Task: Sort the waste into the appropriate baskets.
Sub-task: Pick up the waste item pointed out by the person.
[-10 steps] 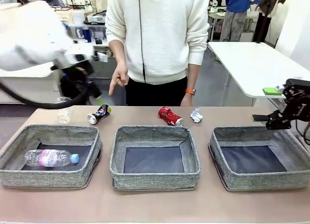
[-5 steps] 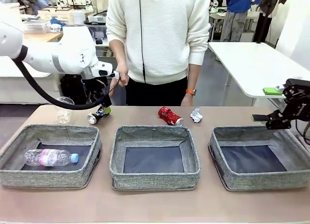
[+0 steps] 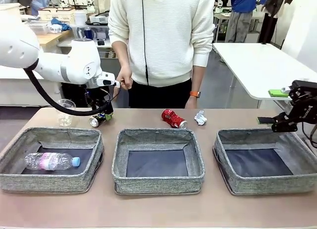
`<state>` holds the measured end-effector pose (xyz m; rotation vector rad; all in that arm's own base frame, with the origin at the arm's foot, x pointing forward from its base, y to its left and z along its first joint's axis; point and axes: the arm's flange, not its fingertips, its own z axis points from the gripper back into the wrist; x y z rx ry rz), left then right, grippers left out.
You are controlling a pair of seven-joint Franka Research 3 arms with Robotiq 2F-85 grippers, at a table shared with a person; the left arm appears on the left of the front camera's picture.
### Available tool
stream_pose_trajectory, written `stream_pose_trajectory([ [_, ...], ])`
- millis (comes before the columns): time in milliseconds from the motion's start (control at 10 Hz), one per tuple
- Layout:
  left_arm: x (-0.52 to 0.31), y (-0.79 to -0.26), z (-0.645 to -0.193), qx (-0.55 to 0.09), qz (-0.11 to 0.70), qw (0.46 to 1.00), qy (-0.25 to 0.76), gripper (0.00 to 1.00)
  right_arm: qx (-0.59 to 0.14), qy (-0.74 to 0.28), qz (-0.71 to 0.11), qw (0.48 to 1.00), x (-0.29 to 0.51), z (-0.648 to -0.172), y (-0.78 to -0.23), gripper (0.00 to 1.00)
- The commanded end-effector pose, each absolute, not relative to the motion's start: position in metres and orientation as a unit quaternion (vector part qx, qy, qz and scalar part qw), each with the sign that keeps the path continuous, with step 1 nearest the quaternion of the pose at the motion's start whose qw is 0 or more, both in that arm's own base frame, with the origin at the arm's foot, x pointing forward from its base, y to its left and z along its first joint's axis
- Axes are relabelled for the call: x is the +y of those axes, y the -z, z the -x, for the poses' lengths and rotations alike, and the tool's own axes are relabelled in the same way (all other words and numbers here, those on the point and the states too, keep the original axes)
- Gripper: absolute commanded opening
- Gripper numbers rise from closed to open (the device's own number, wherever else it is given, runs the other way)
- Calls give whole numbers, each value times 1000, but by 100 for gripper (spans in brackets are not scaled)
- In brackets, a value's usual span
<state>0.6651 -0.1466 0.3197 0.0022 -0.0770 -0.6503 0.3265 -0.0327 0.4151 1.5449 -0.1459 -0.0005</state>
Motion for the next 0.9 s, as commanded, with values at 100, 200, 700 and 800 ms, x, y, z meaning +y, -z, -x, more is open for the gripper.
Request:
stream_pose_trajectory([
  [100, -145, -315, -664, -35, -2, 948, 318, 100, -62, 6, -702, 710, -32, -326, -421, 100],
  [200, -146, -315, -663, -36, 2, 948, 316, 100, -62, 6, -702, 710, -32, -326, -421, 100],
  [700, -146, -318, -659, -35, 14, 951, 305, 0, -62, 6, -702, 710, -32, -326, -421, 100],
  [800, -145, -318, -659, -35, 13, 952, 305, 0, -62, 6, -702, 710, -32, -326, -421, 100],
])
